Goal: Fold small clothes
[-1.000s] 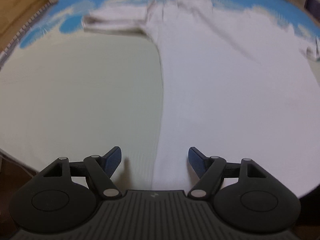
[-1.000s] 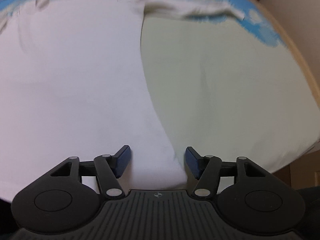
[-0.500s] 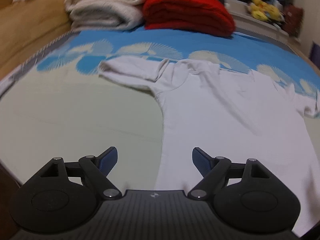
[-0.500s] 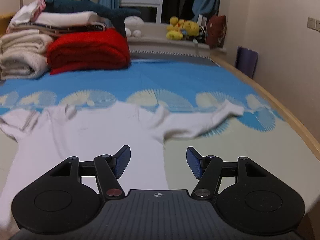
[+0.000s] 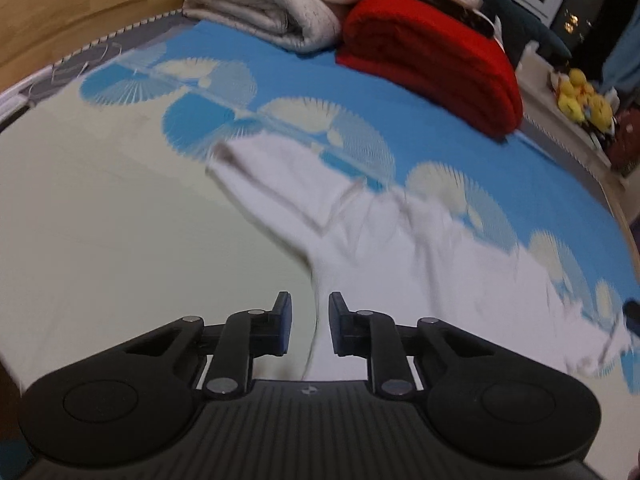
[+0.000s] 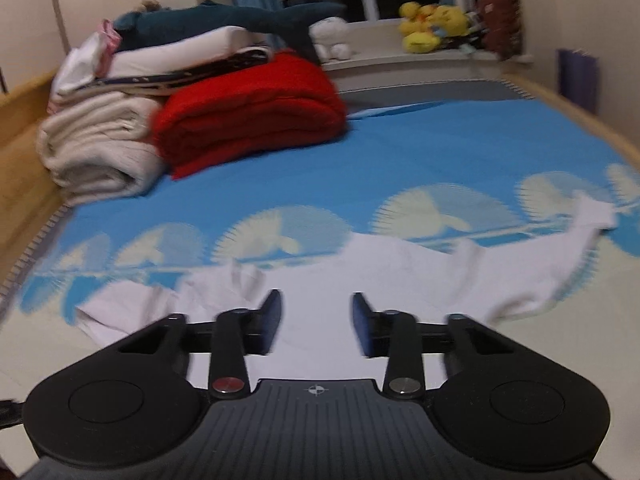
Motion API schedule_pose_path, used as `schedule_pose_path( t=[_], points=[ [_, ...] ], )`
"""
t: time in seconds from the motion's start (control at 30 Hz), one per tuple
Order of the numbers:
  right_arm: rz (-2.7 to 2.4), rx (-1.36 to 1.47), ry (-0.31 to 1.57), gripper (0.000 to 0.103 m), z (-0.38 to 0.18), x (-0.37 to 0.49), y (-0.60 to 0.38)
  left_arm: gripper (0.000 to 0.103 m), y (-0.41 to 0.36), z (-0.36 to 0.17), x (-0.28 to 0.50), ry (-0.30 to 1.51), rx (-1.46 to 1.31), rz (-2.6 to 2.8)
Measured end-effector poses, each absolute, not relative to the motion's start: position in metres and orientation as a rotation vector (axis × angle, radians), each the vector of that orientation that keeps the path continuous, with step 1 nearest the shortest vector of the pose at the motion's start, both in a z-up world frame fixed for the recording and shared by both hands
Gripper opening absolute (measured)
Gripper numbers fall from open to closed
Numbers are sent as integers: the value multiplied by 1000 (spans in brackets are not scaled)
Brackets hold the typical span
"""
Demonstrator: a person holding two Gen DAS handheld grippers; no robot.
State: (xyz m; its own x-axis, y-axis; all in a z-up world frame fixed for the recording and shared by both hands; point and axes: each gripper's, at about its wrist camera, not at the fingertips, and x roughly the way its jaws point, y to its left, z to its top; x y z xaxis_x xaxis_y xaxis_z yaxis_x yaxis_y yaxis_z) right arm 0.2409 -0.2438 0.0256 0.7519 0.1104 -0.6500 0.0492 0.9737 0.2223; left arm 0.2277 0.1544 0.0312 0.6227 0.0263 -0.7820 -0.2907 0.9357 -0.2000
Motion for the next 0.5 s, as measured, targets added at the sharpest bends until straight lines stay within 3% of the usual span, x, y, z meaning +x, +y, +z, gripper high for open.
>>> schedule_pose_path(
  t=[0.17,0.33,0.5],
  points=[
    [61,250,780,27,6,268,-247,22,155,-2,298,862,-346,157],
    [156,249,838,27,-4,273,-249,22,149,-54,347,971,-410,176],
    [148,223,888,28,-17,285,-266,36,140,-73,379,940,-293,221]
  ],
)
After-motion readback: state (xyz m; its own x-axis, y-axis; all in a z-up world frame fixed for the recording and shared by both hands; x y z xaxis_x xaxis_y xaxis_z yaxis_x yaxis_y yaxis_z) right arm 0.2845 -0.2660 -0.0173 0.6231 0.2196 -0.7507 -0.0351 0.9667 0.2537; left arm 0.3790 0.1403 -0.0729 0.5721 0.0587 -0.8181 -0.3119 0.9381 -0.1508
